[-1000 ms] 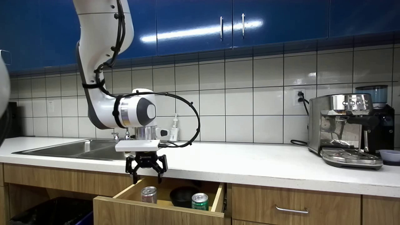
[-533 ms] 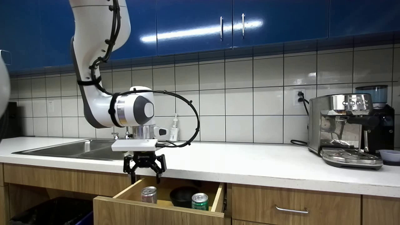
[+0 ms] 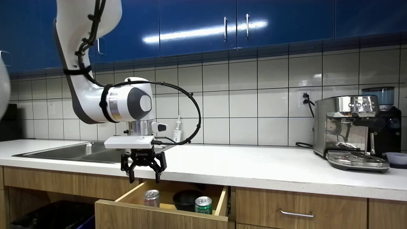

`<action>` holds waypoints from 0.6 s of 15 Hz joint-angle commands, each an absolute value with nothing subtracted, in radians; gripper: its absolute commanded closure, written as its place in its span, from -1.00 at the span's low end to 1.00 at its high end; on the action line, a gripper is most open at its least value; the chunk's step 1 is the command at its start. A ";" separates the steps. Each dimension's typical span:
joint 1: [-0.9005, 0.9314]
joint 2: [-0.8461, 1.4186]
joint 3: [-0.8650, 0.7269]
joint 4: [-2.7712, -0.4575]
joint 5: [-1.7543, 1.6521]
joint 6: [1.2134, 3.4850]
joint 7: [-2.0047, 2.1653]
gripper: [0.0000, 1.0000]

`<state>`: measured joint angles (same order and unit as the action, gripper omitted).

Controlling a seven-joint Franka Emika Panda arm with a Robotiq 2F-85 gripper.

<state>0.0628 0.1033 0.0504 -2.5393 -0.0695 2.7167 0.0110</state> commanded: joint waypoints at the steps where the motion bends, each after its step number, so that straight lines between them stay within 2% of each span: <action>1: 0.060 0.016 0.053 -2.618 -0.036 2.698 0.026 -1.00; 9: 0.058 -0.044 0.050 -2.681 0.013 2.616 0.017 -1.00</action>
<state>0.0628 0.0140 0.0489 -2.6446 -0.0099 2.6720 0.0147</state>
